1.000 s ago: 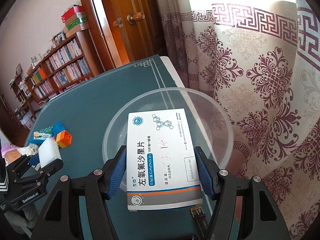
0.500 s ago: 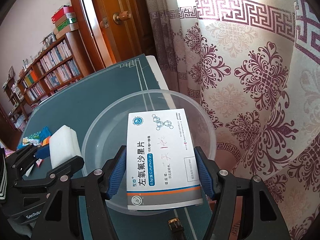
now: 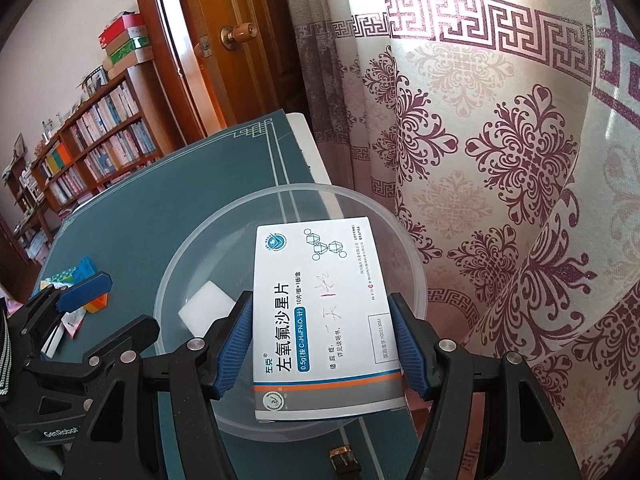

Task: Organize objects
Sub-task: 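Carry the box into the clear bowl with right gripper while left gripper drops foam block there, then grasp a second white foam block with right gripper while left gripper reaches the wrapped bandage, then grasp the plastic-wrapped bandage with left gripper while right gripper places foam block in bowl, then carry the bandage into the clear bowl and open the left gripper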

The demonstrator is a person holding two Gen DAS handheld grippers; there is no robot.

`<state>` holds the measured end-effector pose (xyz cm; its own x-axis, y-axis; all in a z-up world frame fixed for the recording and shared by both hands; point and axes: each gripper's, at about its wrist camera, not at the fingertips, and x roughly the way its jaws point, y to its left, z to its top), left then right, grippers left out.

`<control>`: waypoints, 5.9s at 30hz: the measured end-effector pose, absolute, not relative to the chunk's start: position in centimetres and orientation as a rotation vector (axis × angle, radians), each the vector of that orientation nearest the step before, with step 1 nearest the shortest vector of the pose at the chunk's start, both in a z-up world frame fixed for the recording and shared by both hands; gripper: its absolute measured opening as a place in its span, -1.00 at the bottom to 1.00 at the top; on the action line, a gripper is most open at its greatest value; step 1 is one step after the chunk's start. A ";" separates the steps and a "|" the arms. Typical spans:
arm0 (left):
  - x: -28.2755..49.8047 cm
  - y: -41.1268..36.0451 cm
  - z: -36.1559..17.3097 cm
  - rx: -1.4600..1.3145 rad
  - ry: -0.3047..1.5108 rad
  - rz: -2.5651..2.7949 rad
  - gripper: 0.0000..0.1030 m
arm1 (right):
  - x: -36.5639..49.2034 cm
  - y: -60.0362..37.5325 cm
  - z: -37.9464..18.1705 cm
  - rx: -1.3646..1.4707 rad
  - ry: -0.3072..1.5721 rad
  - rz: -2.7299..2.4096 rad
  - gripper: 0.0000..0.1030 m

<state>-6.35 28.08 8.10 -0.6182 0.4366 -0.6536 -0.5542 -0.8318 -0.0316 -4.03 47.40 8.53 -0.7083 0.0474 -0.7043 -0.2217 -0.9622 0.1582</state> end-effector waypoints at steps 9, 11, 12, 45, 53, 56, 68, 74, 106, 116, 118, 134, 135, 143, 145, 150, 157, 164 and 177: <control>-5.4 25.7 8.9 -0.894 0.204 2.480 0.98 | -4.3 46.7 9.3 -1.108 0.344 2.761 0.49; -5.1 24.9 9.2 -0.895 0.198 2.499 0.98 | -4.1 46.4 9.8 -1.099 0.349 2.770 0.49; -4.9 24.4 9.3 -0.886 0.196 2.509 0.98 | -4.0 46.1 10.1 -1.089 0.349 2.782 0.49; -5.7 -1.6 8.5 -1.069 -0.167 2.969 0.99 | -3.3 25.3 8.2 -1.335 0.305 3.078 0.49; -8.1 -2.6 6.1 -1.193 -0.331 2.871 0.96 | -3.9 23.2 6.6 -1.438 0.294 3.072 0.49; -8.6 -2.2 5.6 -1.217 -0.335 2.849 0.81 | -4.1 22.8 6.4 -1.453 0.283 3.070 0.49; -9.0 -3.3 4.7 -1.232 -0.445 2.772 -0.14 | -4.4 20.2 5.4 -1.521 0.228 3.107 0.49; -7.2 -3.4 5.0 -1.221 -0.364 2.782 -0.17 | -4.8 17.8 4.8 -1.566 0.167 3.155 0.49; -2.0 -6.4 5.0 -1.180 -0.296 2.786 0.35 | -8.0 9.1 2.4 -1.576 -0.104 3.280 0.23; -2.7 -3.0 2.6 -1.288 -0.201 2.700 0.28 | -4.3 14.7 2.9 -1.516 0.044 3.237 0.23; -3.0 -2.8 1.9 -1.319 -0.196 2.687 0.01 | -3.6 15.7 3.5 -1.484 0.070 3.242 0.23; -2.0 0.3 3.7 -1.254 -0.117 2.683 -0.10 | -1.3 23.9 7.8 -1.325 0.305 3.170 0.23; -2.1 0.7 4.1 -1.242 -0.110 2.679 -0.10 | -1.4 24.6 8.1 -1.309 0.307 3.162 0.23; -2.6 5.7 5.8 -1.172 -0.039 2.621 -0.10 | -2.8 30.6 10.1 -1.232 0.283 3.041 0.23; -2.7 6.7 6.2 -1.159 -0.028 2.606 -0.10 | -3.5 32.0 10.4 -1.224 0.304 3.021 0.23; -3.0 9.3 7.1 -1.124 0.011 2.584 -0.10 | -5.9 35.7 10.9 -1.218 0.333 2.951 0.23; -3.5 12.4 7.8 -1.100 0.047 2.545 -0.10 | -10.4 40.0 10.7 -1.285 0.362 2.868 0.24; -4.0 14.9 8.6 -1.070 0.079 2.513 -0.10 | -13.4 43.7 9.5 -1.273 0.475 2.793 0.32; -5.6 19.6 9.5 -1.034 0.080 2.399 -0.10 | -12.5 46.6 9.0 -1.235 0.578 2.755 0.43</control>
<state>-5.62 19.65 9.47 -0.5721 0.4398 -0.6923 -0.4852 -0.8620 -0.1467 -12.53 46.58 8.95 -0.6751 -0.0907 -0.7321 -0.2115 -0.9270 0.3098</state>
